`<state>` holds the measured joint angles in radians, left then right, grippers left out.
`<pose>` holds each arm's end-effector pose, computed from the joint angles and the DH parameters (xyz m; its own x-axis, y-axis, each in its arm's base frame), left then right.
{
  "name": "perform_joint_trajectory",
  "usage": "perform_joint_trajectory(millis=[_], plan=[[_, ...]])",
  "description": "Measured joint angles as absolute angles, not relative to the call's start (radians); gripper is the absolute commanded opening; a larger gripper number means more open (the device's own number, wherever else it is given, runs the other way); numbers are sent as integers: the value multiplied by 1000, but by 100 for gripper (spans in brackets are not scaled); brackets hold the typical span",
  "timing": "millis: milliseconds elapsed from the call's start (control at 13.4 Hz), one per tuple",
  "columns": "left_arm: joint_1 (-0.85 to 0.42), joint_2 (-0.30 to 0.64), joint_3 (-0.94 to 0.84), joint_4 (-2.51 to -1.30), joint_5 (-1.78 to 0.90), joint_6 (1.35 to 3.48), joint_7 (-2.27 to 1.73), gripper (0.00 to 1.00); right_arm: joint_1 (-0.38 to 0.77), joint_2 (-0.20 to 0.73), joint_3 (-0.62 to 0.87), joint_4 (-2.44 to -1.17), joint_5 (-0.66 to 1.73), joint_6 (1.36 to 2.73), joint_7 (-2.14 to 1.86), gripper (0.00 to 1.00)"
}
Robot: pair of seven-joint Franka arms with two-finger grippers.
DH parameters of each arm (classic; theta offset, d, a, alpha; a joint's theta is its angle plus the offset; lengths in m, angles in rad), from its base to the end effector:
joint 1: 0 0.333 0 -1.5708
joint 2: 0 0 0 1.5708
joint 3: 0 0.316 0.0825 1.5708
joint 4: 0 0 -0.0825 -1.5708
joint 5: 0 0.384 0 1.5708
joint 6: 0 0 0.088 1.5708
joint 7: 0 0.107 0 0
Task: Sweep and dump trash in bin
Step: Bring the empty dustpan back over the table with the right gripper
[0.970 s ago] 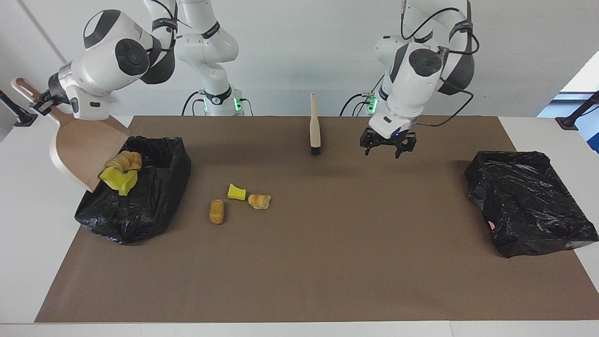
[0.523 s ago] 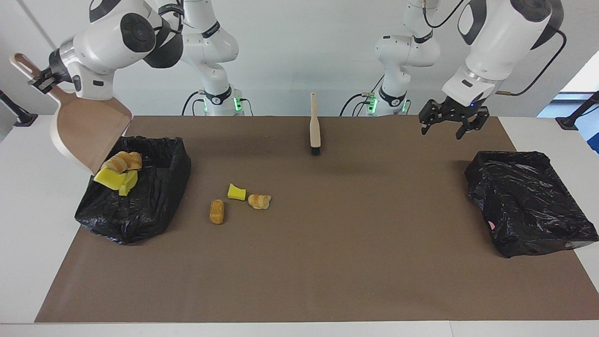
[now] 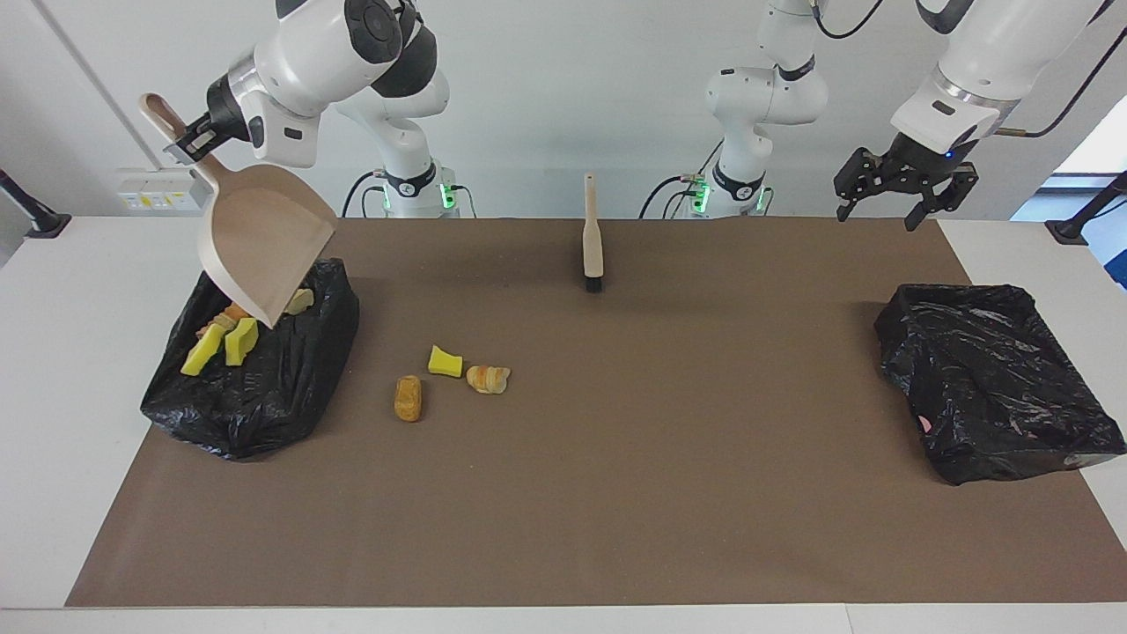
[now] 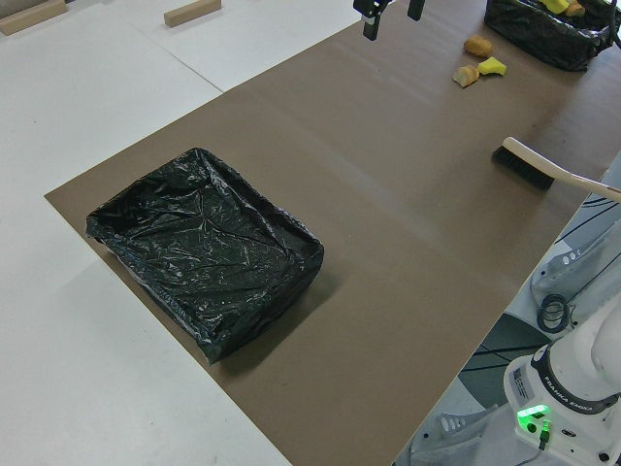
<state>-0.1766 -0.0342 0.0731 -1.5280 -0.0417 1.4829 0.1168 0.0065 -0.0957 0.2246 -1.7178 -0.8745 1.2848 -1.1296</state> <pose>0.5317 -0.0592 0.6555 0.9750 -0.2220 -0.0057 -0.2216 -0.9741 0.0450 0.4983 0.0228 0.6345 0.2507 0.5420 -0.8021 0.9585 -0.2551 0.1272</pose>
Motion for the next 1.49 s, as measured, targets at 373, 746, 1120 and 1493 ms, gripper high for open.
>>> perform_joint_trajectory(millis=[373,746,1120,1493], plan=[[-161,-34,64,-1522,-42,1479,117,100,7,-93,225,-1717,-547,1335,-865,0],[-148,-34,59,-1514,-42,1479,117,100,96,-35,234,-1718,-303,1387,-401,0],[-146,-34,58,-1512,-42,1481,117,100,217,117,237,-1702,-146,1556,160,0],[-146,-34,54,-1512,-42,1489,117,100,287,258,236,-1626,-30,1724,535,0]])
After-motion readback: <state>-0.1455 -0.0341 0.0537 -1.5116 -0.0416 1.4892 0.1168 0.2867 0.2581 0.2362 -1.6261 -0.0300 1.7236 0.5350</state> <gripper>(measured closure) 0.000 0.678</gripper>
